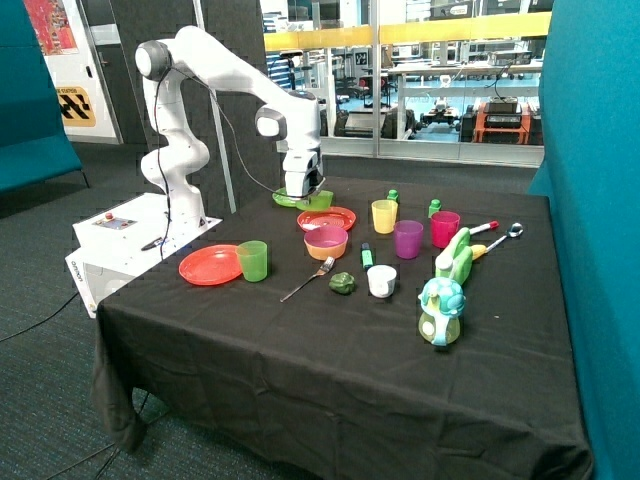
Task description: Stack the bowls
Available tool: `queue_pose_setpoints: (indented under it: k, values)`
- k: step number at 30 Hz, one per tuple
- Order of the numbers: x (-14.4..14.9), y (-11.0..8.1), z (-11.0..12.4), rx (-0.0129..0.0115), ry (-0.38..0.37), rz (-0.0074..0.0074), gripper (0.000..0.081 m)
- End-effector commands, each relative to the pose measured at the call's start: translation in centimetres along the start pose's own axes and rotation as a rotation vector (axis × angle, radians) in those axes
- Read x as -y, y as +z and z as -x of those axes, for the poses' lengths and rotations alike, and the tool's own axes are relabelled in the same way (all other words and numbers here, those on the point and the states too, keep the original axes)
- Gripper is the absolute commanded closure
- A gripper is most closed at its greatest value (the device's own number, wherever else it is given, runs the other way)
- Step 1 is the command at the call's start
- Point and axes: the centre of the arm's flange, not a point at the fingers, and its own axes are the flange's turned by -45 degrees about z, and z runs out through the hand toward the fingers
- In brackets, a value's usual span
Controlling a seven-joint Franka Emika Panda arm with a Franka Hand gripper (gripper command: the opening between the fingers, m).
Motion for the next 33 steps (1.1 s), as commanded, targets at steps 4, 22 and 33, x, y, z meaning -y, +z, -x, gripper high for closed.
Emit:
queue_pose_setpoints:
  k: [4, 22, 33]
  values:
    - [-3.5, 0.2, -2.6, 0.0019, 0.073, -0.0003, 0.0808]
    - [-8.9, 2.0, -3.8, 0.0019, 0.177, -0.0002, 0.0808]
    - [-10.3, 2.6, -4.3, 0.0019, 0.194, -0.0002, 0.0808]
